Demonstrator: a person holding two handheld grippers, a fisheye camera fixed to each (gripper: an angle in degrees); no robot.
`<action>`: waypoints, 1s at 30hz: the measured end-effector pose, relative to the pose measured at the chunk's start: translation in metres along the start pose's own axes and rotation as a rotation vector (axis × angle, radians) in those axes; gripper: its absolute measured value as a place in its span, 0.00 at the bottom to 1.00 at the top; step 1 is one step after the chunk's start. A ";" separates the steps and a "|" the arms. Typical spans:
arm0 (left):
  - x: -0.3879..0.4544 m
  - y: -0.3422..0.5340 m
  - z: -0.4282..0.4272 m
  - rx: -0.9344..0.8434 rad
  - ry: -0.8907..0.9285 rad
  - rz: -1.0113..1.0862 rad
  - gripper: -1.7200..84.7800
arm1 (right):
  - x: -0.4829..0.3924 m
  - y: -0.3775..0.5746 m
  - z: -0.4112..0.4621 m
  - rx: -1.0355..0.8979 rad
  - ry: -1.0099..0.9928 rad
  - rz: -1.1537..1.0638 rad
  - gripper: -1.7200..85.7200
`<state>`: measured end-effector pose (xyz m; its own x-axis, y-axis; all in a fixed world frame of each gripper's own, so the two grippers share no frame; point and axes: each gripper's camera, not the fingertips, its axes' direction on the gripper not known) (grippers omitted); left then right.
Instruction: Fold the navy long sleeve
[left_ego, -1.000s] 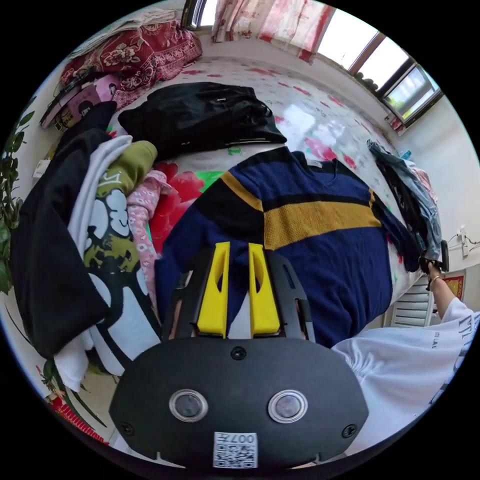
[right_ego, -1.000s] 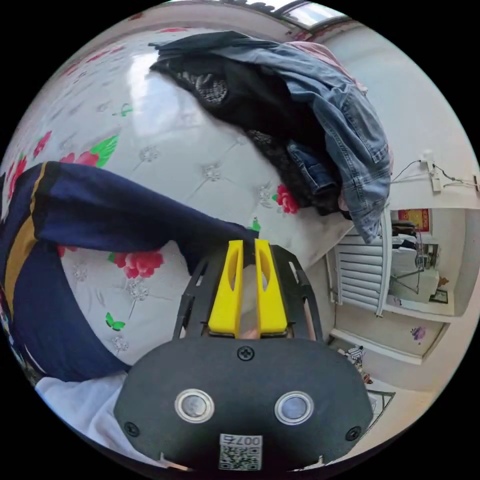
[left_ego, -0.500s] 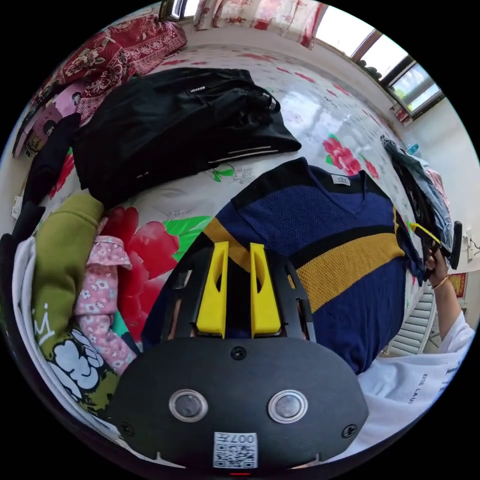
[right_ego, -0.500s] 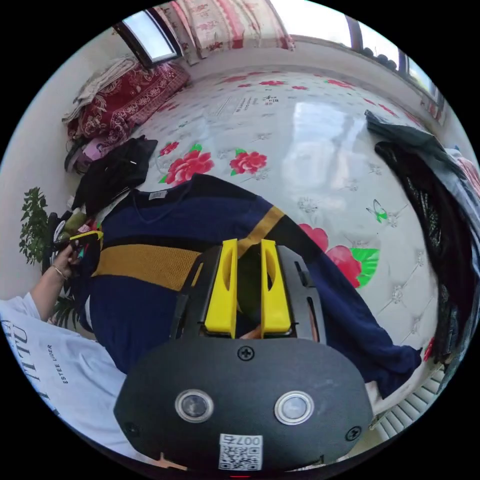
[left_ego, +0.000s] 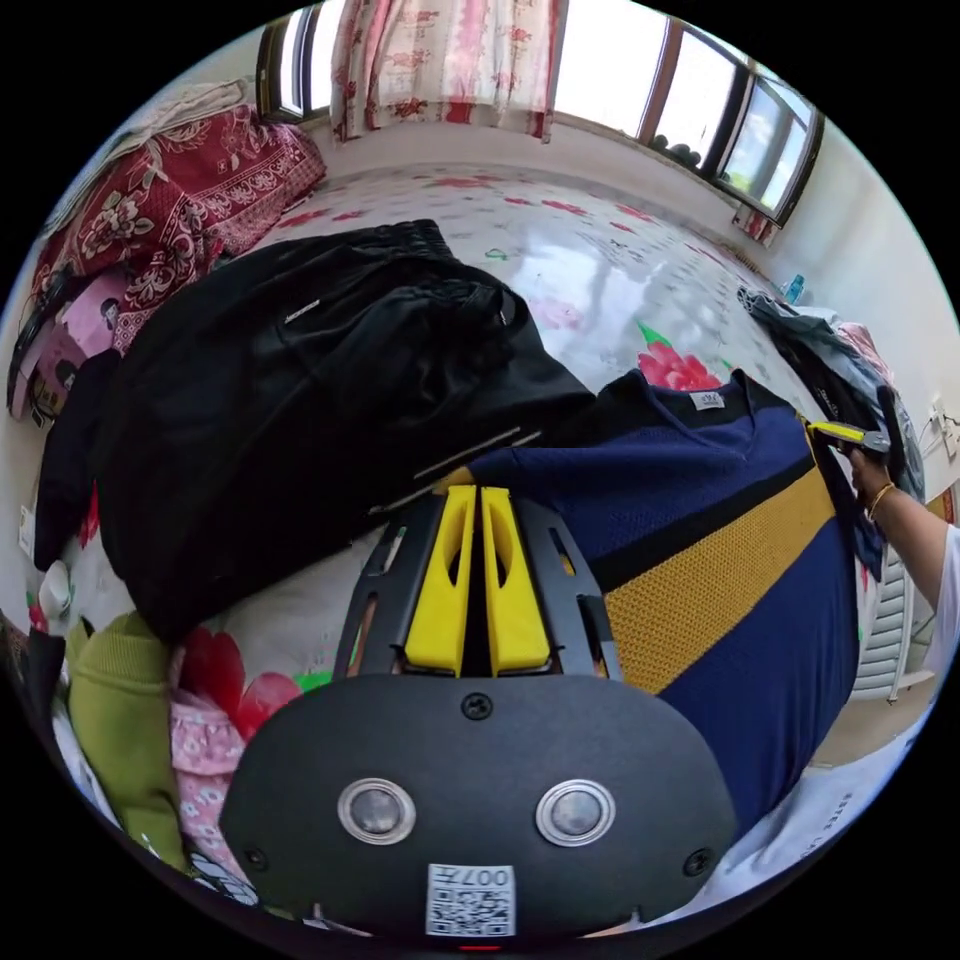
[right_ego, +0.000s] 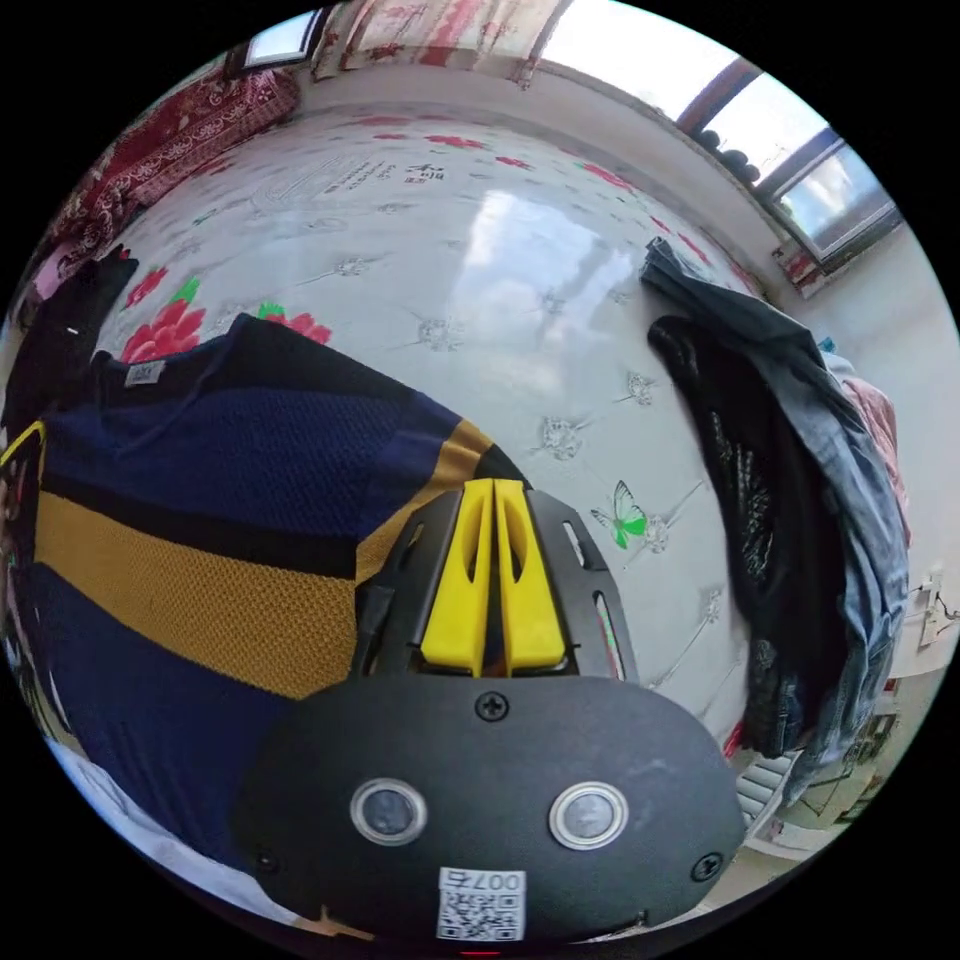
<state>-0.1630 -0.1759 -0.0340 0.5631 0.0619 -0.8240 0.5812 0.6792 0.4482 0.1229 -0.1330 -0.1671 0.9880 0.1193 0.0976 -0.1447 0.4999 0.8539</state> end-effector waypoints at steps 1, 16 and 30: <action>-0.001 -0.005 0.002 -0.003 0.011 -0.009 0.01 | 0.007 -0.004 0.000 -0.015 -0.041 0.036 0.02; 0.050 0.226 -0.141 -0.140 0.046 -0.190 0.09 | 0.015 0.322 -0.126 0.037 -0.440 0.070 0.09; 0.181 0.331 -0.160 -0.283 -0.101 0.037 0.09 | -0.053 0.455 -0.110 -0.083 -0.268 -0.173 0.09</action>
<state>0.0378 0.1771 -0.0905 0.6450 0.0272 -0.7637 0.3803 0.8554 0.3516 -0.0016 0.1828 0.1598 0.9757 -0.1976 0.0950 0.0336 0.5628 0.8259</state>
